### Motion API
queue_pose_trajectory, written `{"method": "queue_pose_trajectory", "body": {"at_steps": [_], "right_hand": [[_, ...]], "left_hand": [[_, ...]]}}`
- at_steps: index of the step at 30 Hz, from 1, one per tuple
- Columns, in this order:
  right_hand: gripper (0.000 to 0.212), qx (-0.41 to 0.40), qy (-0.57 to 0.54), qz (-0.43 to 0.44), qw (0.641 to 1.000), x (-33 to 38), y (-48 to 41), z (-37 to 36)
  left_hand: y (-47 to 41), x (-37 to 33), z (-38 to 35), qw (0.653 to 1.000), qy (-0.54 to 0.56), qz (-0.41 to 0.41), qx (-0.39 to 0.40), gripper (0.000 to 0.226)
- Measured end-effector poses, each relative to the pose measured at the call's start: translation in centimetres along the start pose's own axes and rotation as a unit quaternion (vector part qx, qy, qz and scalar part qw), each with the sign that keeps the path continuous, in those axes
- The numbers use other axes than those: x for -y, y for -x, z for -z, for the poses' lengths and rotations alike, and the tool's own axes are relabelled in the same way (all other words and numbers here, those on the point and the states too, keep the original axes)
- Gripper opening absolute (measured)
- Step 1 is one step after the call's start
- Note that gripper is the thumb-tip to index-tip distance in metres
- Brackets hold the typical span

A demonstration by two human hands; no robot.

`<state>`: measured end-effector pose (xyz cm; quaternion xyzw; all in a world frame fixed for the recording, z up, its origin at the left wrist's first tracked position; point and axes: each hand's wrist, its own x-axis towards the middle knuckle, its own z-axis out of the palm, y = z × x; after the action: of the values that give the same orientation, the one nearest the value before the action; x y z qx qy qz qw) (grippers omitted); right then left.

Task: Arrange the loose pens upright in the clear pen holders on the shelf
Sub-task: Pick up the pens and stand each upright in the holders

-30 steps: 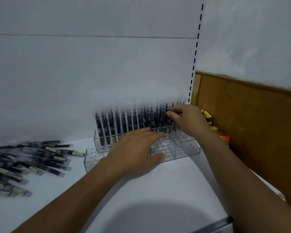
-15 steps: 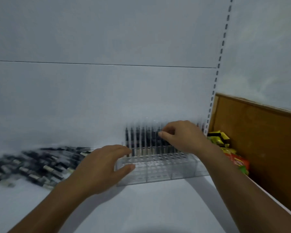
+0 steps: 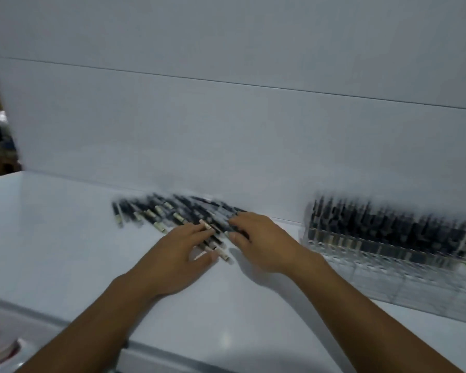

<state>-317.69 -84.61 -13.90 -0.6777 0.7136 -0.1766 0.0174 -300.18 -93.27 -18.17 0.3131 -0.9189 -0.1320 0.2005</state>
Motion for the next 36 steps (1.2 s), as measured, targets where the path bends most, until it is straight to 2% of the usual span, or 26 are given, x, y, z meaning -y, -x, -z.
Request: {"method": "queue_pose_trajectory", "body": {"at_steps": [5,9,16,20,23,27,31,36], "right_hand": [[0.041,0.032,0.04,-0.023,0.998,-0.7,0.1,-3.4],[0.032,-0.005,0.001,-0.027,1.0,-0.9,0.2,-4.1],[0.018,-0.068,-0.014,-0.051,0.996,-1.2,0.4,-3.1],[0.017,-0.07,-0.036,-0.08,0.994,-1.2,0.7,-3.0],[0.007,-0.069,-0.079,-0.093,0.99,-1.1,0.6,-3.1],[0.016,-0.071,-0.11,-0.106,0.986,-1.0,0.4,-3.5],[0.02,-0.067,-0.129,-0.122,0.982,-0.9,0.6,-3.5],[0.013,-0.068,-0.143,-0.12,0.98,-0.9,0.5,-3.4]], "left_hand": [[0.2,0.7,-0.9,0.999,0.022,-0.002,0.038,0.061],[0.1,1.0,-0.7,0.998,0.063,0.011,-0.008,0.04],[-0.1,0.9,-0.4,0.987,0.132,0.012,-0.089,0.03],[0.0,0.8,-0.2,0.979,0.135,0.073,-0.137,0.025],[-0.1,1.5,-0.2,0.967,0.097,0.148,-0.182,0.032],[-0.9,1.1,-0.4,0.97,0.018,0.212,-0.12,0.055],[-1.9,0.4,0.0,0.968,-0.035,0.242,-0.053,0.069],[-3.1,-0.3,2.0,0.964,-0.036,0.258,0.06,0.064]]}}
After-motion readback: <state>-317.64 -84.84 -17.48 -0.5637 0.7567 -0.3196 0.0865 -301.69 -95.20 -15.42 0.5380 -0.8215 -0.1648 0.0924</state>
